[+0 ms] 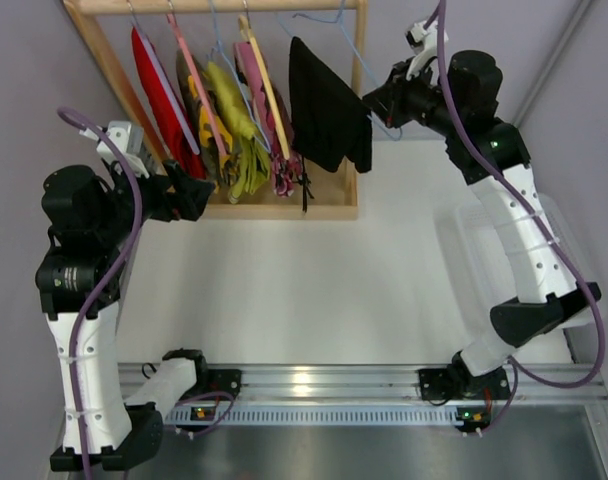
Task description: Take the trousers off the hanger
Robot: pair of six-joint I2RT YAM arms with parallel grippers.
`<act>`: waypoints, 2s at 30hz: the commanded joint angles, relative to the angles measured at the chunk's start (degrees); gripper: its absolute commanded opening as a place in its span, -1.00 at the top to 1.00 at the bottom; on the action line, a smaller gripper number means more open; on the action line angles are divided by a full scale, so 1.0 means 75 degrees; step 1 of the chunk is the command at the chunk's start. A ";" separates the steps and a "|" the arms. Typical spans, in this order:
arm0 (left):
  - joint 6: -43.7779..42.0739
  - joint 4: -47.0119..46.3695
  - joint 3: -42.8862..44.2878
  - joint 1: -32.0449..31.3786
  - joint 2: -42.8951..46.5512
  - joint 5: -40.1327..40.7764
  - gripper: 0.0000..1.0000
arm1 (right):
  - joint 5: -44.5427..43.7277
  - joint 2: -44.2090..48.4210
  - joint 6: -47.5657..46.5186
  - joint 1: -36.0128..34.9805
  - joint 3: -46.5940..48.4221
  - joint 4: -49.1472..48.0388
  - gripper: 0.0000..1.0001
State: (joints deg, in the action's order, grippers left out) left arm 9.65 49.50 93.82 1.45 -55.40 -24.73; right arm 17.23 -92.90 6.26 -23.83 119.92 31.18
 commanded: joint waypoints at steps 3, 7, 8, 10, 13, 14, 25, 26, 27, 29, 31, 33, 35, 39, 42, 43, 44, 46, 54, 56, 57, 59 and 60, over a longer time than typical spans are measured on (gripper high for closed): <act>-0.0230 -0.0459 0.0357 0.0005 -0.0079 -0.0638 -0.97 | 0.0280 0.1558 -0.0272 0.0084 -0.0730 -0.1345 1.00; -0.0350 -0.0552 0.0451 0.0005 -0.0055 -0.1061 -0.97 | 0.0210 0.2190 -0.0436 0.0084 -0.1538 -0.1204 1.00; -0.0280 -0.0576 0.0486 0.0005 -0.0090 -0.1131 -0.97 | 0.0187 0.2308 -0.0460 0.0084 -0.1656 -0.1169 1.00; -0.0045 -0.0658 0.0534 0.0005 -0.0160 -0.1354 -0.97 | 0.0105 0.2764 -0.0530 0.0084 -0.1937 -0.1052 1.00; 0.0177 -0.1089 0.0429 0.0005 -0.0172 -0.1717 -0.97 | 0.0093 0.3081 -0.0530 0.0084 -0.2195 -0.0714 1.00; 0.0271 -0.1173 0.0451 0.0005 -0.0184 -0.1753 -0.97 | 0.0058 0.3280 -0.0519 0.0096 -0.2266 -0.0642 1.00; 0.1983 -0.2028 0.0826 -0.1269 -0.1602 -0.1837 -0.97 | -0.0774 0.4992 -0.0062 0.0084 -0.4070 -0.0349 1.00; 0.1960 -0.2157 0.0838 -0.1597 -0.1695 -0.1627 -0.97 | -0.0914 0.5178 0.0008 0.0084 -0.4152 -0.0349 1.00; 0.1971 -0.2425 0.0861 -0.2343 -0.1823 -0.1137 -0.97 | -0.0985 0.5273 0.0055 0.0084 -0.4304 -0.0372 1.00; 0.2111 -0.2626 0.0989 -0.3027 -0.2127 -0.0713 -0.95 | -0.1149 0.5565 0.0184 0.0084 -0.4445 -0.0419 1.00; 0.2182 -0.2685 0.1200 -0.3894 -0.2432 -0.0360 -0.93 | -0.1173 0.5753 0.0243 0.0084 -0.4610 -0.0431 1.00; 0.2229 -0.2697 0.1622 -0.4642 -0.2901 -0.0207 -0.93 | -0.1231 0.5976 0.0348 0.0084 -0.4750 -0.0337 1.00; 0.2345 -0.2860 0.1868 -0.5148 -0.3252 0.0144 -0.93 | -0.1383 0.6186 0.0430 0.0084 -0.4914 -0.0231 1.00; 0.3212 -0.3516 0.1811 -0.6366 -0.3675 0.0906 -0.88 | -0.1712 0.6492 0.0641 0.0084 -0.5383 -0.0267 1.00; 0.4008 -0.3774 0.2220 -0.6638 -0.4226 0.1071 -0.82 | -0.1817 0.6609 0.0829 0.0084 -0.5547 -0.0325 1.00; 0.4335 -0.3845 0.2407 -0.6662 -0.4448 0.1152 -0.75 | -0.1852 0.6668 0.0899 0.0084 -0.5582 -0.0383 1.00; 0.4443 -0.4031 0.2490 -0.6697 -0.4566 0.1188 -0.70 | -0.1829 0.6680 0.0923 0.0084 -0.5676 -0.0407 1.00; 0.4572 -0.4138 0.2758 -0.6850 -0.4742 0.1270 -0.58 | -0.1725 0.6703 0.1016 0.0084 -0.5758 -0.0454 1.00; 0.5322 -0.4290 0.2994 -0.7073 -0.5375 0.1856 -0.33 | -0.1653 0.6680 0.1309 0.0084 -0.5981 -0.0887 1.00; 0.5509 -0.4314 0.2995 -0.7096 -0.5492 0.1973 -0.29 | -0.1502 0.6645 0.1403 0.0084 -0.6028 -0.0923 1.00; 0.5603 -0.4314 0.2960 -0.7108 -0.5516 0.2020 -0.28 | -0.1420 0.6656 0.1438 0.0084 -0.6051 -0.0934 1.00; 0.5895 -0.4314 0.2842 -0.7108 -0.5609 0.2055 -0.28 | -0.1267 0.6668 0.1497 0.0084 -0.6121 -0.0981 1.00; 0.6001 -0.4314 0.2831 -0.7119 -0.5633 0.2044 -0.29 | -0.1267 0.6668 0.1520 0.0084 -0.6133 -0.0970 1.00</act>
State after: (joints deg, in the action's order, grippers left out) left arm 50.43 20.99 113.84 -51.66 -97.23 -10.98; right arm 5.72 -44.29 15.84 -23.83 72.86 36.69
